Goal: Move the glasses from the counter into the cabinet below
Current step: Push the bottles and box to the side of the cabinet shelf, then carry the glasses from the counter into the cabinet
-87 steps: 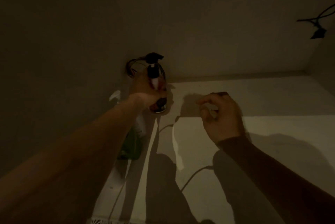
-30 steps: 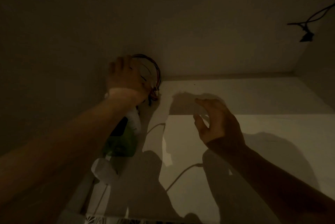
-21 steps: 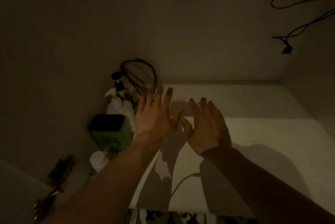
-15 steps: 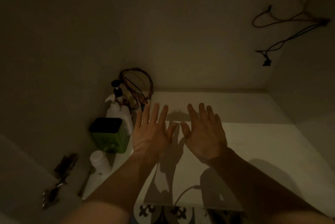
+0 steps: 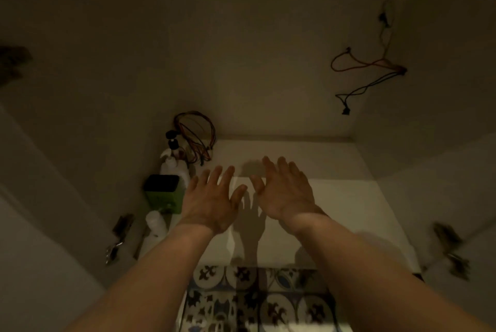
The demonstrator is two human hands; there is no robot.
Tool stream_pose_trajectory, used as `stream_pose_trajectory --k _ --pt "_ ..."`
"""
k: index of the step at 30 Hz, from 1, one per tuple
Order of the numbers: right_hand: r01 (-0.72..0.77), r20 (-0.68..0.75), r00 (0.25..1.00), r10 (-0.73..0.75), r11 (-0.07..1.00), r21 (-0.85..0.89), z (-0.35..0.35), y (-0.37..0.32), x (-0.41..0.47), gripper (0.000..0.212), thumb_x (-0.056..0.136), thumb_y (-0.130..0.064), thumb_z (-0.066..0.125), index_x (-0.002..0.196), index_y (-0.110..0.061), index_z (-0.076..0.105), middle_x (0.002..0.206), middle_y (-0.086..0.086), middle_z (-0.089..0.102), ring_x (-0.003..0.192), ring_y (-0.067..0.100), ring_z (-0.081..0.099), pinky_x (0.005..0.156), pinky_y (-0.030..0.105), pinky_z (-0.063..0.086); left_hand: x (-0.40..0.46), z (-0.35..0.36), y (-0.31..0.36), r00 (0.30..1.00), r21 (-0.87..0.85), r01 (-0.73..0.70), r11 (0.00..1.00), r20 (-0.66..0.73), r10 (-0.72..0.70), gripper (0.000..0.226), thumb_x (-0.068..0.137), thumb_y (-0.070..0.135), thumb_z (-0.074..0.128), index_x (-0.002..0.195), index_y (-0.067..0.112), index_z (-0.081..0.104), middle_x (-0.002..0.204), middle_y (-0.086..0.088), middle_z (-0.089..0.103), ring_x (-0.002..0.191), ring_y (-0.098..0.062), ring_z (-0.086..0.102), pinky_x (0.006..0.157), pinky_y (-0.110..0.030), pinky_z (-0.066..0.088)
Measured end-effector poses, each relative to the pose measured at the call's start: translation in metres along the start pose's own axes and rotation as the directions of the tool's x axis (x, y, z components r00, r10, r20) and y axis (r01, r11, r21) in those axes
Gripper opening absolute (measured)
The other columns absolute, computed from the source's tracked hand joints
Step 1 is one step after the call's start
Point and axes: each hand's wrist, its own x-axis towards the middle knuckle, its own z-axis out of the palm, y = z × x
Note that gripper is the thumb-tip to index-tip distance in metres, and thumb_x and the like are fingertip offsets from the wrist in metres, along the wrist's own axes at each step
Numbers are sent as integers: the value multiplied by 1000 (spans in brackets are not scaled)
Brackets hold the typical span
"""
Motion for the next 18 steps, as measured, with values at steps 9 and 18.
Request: stream_pose_trajectory --k 9,18 --pt "-24 380 925 29 1000 -19 -143 -40 -100 59 99 -59 22 145 -27 42 148 9 43 134 34 42 107 48 37 -100 -137 35 939 -15 4 1000 345 1 63 100 61 12 157 36 14 165 1 22 149 -25 24 117 -45 20" --pt "-47 573 818 43 999 -8 -355 -99 -223 43 94 -42 50 130 -21 59 137 5 58 123 30 55 101 42 47 -219 -337 64 835 -134 -35 990 541 102 45 95 47 40 138 36 44 136 -1 57 117 -26 58 95 -42 47"
